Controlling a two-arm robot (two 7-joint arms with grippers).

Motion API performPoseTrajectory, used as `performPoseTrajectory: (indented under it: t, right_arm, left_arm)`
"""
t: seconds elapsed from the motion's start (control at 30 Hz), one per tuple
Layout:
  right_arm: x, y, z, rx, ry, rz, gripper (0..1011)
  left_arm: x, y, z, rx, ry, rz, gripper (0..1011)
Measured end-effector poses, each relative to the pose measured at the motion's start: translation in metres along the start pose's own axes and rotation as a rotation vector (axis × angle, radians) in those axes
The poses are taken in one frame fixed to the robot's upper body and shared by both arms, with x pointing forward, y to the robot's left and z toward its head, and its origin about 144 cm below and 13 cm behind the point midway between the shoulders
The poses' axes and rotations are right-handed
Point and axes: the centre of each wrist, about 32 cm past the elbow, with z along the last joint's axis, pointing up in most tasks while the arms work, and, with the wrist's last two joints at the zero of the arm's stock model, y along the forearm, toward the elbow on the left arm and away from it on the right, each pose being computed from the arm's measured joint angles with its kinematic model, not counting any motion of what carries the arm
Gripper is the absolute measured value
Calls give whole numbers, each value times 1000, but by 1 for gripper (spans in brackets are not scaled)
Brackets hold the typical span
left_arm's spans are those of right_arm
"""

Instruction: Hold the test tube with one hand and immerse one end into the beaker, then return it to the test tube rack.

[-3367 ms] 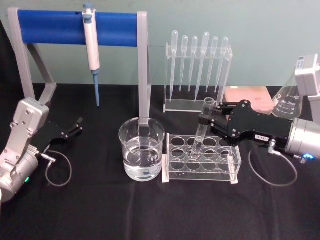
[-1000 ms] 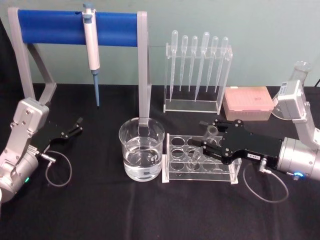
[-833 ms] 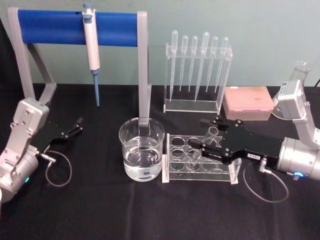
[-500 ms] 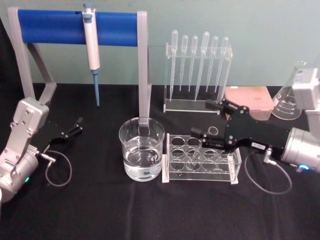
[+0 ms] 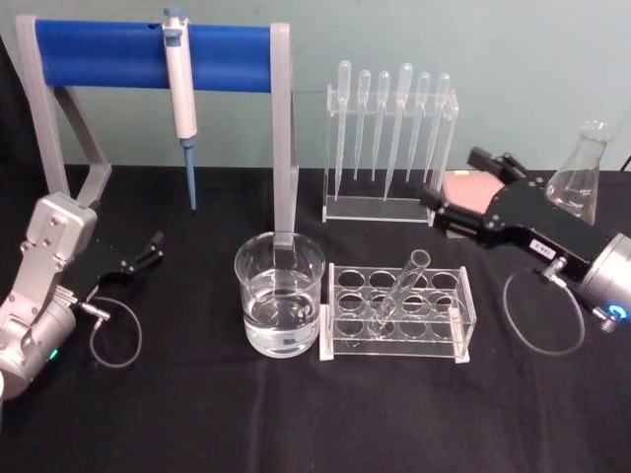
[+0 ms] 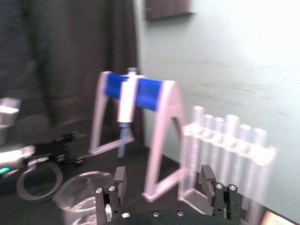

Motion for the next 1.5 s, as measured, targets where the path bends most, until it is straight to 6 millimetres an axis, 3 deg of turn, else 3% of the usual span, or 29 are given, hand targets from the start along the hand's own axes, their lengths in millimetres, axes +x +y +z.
performPoseTrajectory:
  t: [0.4,0.73,1.5]
  right_arm:
    - [-12,-3,-38,-31,14,-302,1003]
    - [-24,3,-62,-38,-41,-420,1002]
    - [-26,4,-66,-41,-48,-421,1002]
  left_arm:
    - [0,0,0,0,0,0,1000]
    - [0,0,0,0,0,0,1000]
    - [0,0,0,0,0,0,1000]
